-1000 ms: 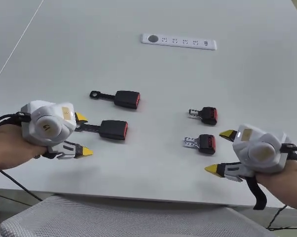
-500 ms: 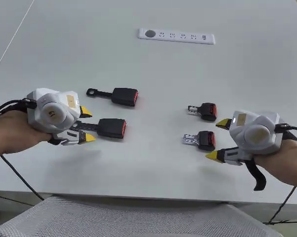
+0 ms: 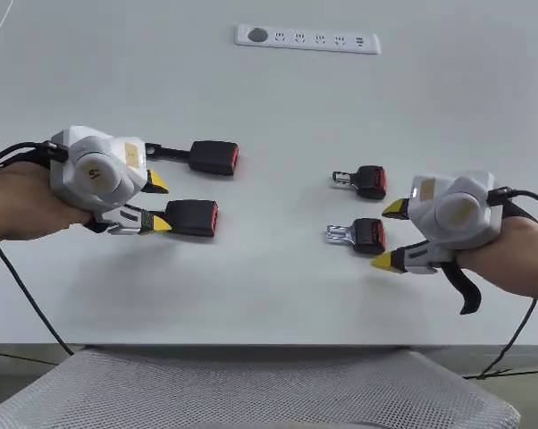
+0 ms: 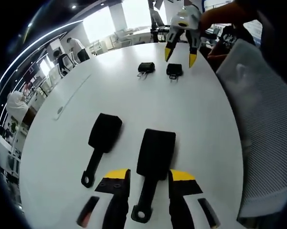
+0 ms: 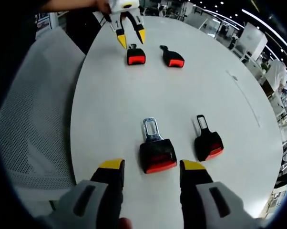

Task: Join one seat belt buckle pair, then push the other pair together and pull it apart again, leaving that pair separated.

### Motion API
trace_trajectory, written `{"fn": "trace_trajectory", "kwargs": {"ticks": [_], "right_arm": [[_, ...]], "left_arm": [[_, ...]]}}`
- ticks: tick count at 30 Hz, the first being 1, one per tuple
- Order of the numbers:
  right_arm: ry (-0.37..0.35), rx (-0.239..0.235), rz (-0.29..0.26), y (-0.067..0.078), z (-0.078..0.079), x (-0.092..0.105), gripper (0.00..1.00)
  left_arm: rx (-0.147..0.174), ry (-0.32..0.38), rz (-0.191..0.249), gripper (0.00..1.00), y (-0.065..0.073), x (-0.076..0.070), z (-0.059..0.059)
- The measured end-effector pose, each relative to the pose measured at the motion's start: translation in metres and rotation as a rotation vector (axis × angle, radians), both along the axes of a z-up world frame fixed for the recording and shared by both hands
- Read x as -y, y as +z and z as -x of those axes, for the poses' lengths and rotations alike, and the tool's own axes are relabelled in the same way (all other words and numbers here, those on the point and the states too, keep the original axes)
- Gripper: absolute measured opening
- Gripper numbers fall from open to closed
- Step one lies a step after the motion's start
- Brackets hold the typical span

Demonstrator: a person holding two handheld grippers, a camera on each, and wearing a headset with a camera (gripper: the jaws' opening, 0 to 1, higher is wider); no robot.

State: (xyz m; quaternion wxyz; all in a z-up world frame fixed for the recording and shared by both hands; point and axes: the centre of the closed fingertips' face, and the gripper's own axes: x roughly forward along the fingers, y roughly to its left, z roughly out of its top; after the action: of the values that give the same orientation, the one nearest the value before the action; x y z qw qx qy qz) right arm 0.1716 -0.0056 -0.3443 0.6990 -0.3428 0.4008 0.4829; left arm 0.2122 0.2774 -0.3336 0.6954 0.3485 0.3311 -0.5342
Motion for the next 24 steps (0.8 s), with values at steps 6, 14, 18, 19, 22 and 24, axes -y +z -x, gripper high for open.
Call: {"fn": "trace_trajectory", "kwargs": {"ticks": [6, 14, 18, 19, 22, 24], "right_arm": [[0.005, -0.019, 0.001, -0.002, -0.004, -0.002, 0.48], [0.042, -0.075, 0.020, -0.012, -0.001, -0.002, 0.46], [0.045, -0.075, 0.016, -0.013, -0.004, -0.003, 0.46], [0.045, -0.075, 0.015, -0.013, -0.004, -0.004, 0.46], [0.046, -0.078, 0.011, -0.013, -0.006, -0.006, 0.46], [0.049, -0.077, 0.010, -0.014, -0.006, -0.007, 0.46]], "left_arm": [[-0.027, -0.031, 0.004, 0.33, -0.001, 0.004, -0.003], [-0.073, -0.105, -0.028, 0.34, -0.006, 0.007, 0.008], [-0.070, -0.109, -0.038, 0.37, -0.007, 0.006, 0.008], [-0.073, -0.108, -0.040, 0.37, -0.008, 0.006, 0.007], [-0.076, -0.111, -0.045, 0.36, -0.010, 0.007, 0.005], [-0.074, -0.114, -0.048, 0.36, -0.010, 0.008, 0.004]]}}
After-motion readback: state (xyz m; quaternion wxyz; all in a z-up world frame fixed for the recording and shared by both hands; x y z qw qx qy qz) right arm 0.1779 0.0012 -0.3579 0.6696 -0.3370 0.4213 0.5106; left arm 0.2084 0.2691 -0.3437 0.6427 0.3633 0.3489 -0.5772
